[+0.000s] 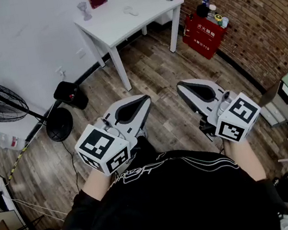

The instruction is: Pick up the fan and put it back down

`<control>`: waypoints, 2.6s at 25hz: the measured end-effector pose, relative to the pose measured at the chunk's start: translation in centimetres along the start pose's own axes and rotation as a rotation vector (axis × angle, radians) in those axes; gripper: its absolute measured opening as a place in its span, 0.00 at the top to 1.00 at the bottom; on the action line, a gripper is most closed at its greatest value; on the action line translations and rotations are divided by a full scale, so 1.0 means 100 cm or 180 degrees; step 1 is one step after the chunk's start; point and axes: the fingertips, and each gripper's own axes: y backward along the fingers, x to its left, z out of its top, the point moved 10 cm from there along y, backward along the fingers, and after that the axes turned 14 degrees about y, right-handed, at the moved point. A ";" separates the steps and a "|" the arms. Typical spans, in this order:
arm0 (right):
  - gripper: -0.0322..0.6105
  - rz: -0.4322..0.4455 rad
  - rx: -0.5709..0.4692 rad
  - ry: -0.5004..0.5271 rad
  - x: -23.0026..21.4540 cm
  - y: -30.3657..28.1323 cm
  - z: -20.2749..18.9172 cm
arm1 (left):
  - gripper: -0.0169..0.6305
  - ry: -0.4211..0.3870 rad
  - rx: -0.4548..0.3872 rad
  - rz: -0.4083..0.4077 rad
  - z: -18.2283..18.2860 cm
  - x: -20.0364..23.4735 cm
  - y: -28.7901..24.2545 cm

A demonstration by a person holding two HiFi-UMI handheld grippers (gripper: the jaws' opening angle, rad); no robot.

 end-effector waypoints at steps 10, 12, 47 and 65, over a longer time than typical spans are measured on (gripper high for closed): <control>0.95 -0.0201 0.0122 0.0111 -0.012 0.029 0.004 | 0.93 -0.0065 0.0161 0.0097 0.005 -0.013 -0.024; 0.95 -0.0274 0.0106 0.0096 -0.014 0.035 0.004 | 0.93 -0.0076 0.0178 0.0108 0.006 -0.013 -0.028; 0.35 -0.0807 0.0775 -0.0186 -0.317 -0.128 -0.075 | 0.92 0.0738 0.0269 0.0319 0.062 0.254 -0.241; 0.35 -0.0493 0.1081 -0.0041 -0.439 -0.292 -0.112 | 0.92 0.0938 0.0282 0.0762 0.096 0.397 -0.311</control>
